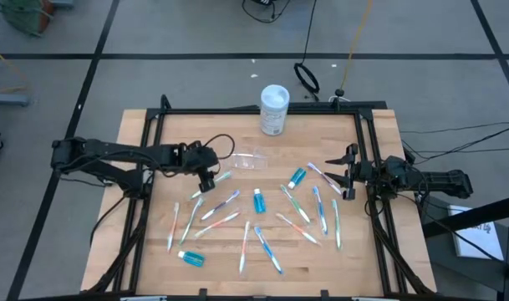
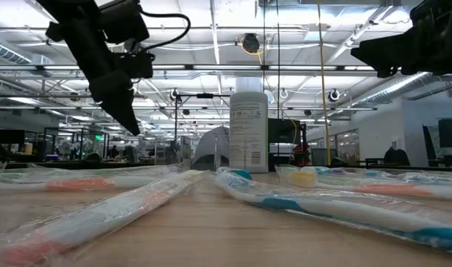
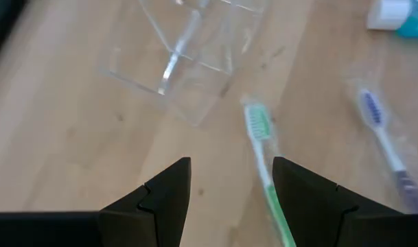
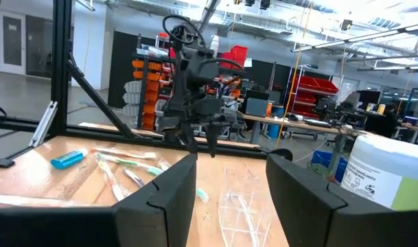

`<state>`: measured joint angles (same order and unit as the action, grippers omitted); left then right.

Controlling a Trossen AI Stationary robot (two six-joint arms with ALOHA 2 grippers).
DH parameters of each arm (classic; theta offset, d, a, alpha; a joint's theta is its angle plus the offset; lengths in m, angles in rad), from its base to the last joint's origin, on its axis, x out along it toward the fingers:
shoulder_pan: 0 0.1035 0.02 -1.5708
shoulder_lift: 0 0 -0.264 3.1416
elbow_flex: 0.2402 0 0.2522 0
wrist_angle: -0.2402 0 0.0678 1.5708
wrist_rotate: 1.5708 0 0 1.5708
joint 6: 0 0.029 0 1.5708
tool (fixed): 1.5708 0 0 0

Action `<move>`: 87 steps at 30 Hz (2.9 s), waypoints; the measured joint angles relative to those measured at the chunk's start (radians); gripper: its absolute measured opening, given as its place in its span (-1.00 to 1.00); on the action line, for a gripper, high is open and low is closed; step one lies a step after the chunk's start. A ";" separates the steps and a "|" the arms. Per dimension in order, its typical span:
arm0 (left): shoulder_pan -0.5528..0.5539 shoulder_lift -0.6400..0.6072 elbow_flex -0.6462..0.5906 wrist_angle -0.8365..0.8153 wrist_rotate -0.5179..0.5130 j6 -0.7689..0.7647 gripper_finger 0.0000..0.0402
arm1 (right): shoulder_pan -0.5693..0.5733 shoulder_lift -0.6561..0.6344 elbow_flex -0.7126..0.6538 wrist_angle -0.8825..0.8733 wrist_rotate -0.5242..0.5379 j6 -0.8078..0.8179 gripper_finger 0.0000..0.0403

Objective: Pick & Place toothbrushing station
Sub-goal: Put the green toothbrush into the transparent organizer

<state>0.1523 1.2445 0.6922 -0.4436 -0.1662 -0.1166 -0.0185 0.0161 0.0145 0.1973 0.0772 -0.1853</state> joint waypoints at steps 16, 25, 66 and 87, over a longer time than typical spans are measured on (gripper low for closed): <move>0.044 0.000 -0.055 0.144 0.162 0.065 0.04 | 0.000 0.000 0.000 -0.001 0.000 0.005 -0.16; 0.035 0.014 -0.097 0.155 0.165 0.012 0.04 | 0.000 0.000 0.000 -0.009 0.000 -0.017 -0.16; 0.002 0.218 -0.119 0.381 0.077 -0.054 0.04 | 0.000 0.000 0.000 -0.023 0.004 -0.013 -0.16; -0.008 0.242 -0.122 0.332 0.063 -0.116 -0.81 | -0.001 0.000 0.000 -0.032 0.004 -0.014 -0.16</move>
<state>0.1443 1.4865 0.5698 -0.1114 -0.1032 -0.2328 -0.0193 0.0162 0.0146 0.1655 0.0816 -0.1993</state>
